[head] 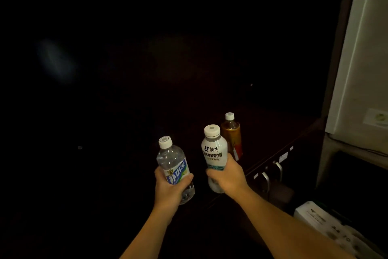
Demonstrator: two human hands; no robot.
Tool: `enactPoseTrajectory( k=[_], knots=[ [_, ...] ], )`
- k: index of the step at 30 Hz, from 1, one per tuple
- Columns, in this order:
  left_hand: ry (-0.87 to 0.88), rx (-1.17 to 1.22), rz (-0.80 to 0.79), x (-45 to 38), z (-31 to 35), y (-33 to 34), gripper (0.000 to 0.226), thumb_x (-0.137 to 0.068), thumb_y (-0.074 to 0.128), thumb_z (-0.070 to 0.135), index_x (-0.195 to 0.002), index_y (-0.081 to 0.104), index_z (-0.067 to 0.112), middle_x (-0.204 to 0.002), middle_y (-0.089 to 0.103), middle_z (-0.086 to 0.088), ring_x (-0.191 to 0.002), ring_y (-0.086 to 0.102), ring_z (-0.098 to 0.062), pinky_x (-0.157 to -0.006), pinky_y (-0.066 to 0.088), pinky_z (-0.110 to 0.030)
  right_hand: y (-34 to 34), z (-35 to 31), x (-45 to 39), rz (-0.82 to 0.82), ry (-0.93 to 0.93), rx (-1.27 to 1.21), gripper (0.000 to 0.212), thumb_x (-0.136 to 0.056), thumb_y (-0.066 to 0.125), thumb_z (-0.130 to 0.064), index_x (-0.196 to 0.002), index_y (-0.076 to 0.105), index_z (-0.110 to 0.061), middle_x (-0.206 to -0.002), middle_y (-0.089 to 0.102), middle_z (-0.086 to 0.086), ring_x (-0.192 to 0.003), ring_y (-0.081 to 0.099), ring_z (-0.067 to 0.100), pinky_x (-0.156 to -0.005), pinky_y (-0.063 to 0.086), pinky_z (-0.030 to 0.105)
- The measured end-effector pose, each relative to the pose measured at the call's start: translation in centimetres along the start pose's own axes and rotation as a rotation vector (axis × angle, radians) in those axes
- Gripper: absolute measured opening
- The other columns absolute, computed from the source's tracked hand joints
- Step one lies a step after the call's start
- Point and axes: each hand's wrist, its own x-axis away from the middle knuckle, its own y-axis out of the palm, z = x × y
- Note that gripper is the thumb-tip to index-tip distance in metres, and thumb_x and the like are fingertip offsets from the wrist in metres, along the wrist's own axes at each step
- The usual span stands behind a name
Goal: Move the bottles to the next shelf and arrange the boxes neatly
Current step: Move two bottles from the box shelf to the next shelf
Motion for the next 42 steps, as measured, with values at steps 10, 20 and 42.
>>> enactPoseTrajectory(
  k=[10, 20, 42],
  knots=[
    [-0.019, -0.036, 0.028, -4.7, -3.2, 3.2, 0.077, -0.065, 0.085, 0.017, -0.123, 0.037, 0.032, -0.103, 0.061, 0.012, -0.087, 0.064, -0.001, -0.062, 0.049, -0.014, 1.3, 2.5, -6.7, -0.043, 0.018, -0.011, 0.049, -0.062, 0.080, -0.023, -0.104, 0.056, -0.020, -0.089, 0.070, 0.004, -0.082, 0.070, 0.019, -0.072, 0.061, 0.039],
    [-0.043, -0.068, 0.047, -6.6, -3.9, 4.0, 0.082, -0.064, 0.086, 0.019, -0.125, 0.033, 0.034, -0.104, 0.061, 0.012, -0.089, 0.064, -0.003, -0.062, 0.048, -0.014, 3.1, 2.6, -8.2, -0.005, 0.018, -0.004, 0.050, -0.063, 0.077, -0.029, -0.105, 0.049, -0.027, -0.090, 0.064, -0.008, -0.081, 0.063, 0.005, -0.059, 0.047, 0.021],
    [-0.108, -0.195, 0.118, 4.6, -0.6, -6.6, 0.083, -0.069, 0.079, 0.043, -0.138, 0.036, 0.029, -0.138, 0.045, 0.009, -0.121, 0.041, -0.006, -0.096, 0.031, -0.024, 3.9, -2.2, 5.6, 0.032, 0.032, 0.103, 0.062, -0.077, 0.075, -0.033, -0.132, 0.049, -0.023, -0.111, 0.059, -0.007, -0.108, 0.059, 0.019, -0.084, 0.045, 0.030]
  ],
)
